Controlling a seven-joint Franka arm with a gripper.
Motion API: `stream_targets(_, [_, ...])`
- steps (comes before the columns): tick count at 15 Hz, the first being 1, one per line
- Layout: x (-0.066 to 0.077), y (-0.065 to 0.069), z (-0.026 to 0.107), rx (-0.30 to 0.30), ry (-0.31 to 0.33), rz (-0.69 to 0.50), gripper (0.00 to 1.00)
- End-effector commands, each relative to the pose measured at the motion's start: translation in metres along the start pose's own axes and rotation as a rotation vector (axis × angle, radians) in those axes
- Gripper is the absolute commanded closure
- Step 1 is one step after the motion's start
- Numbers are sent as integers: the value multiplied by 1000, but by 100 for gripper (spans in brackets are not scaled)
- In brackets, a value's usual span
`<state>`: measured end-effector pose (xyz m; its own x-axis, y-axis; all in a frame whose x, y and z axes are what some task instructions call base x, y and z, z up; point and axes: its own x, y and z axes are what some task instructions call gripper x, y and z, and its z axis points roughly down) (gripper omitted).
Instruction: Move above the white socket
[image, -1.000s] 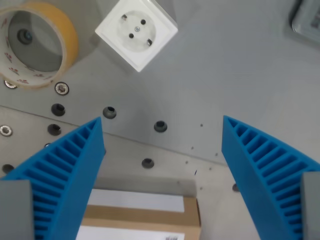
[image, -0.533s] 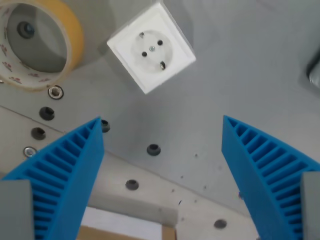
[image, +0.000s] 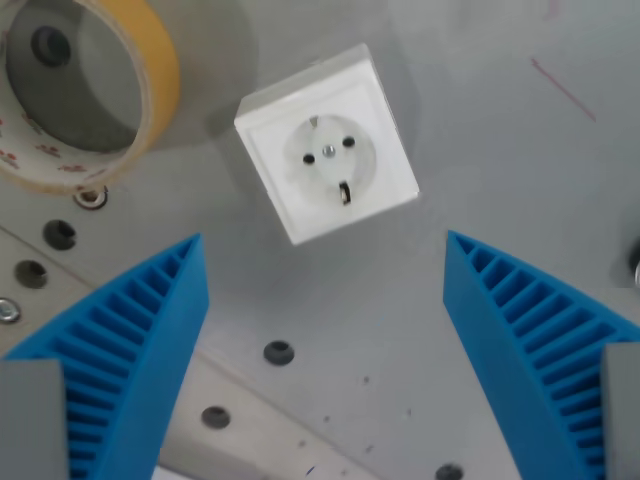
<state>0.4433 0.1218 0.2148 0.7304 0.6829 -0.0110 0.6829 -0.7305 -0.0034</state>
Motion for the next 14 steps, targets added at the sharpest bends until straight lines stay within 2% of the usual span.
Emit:
stream_targets(1, [2, -3, 17, -93, 71, -266, 0])
stream_targets(7, [9, -3, 41, -94, 63, -293, 0])
stream_targets(14, [12, -4, 51, -95, 56, -260, 0])
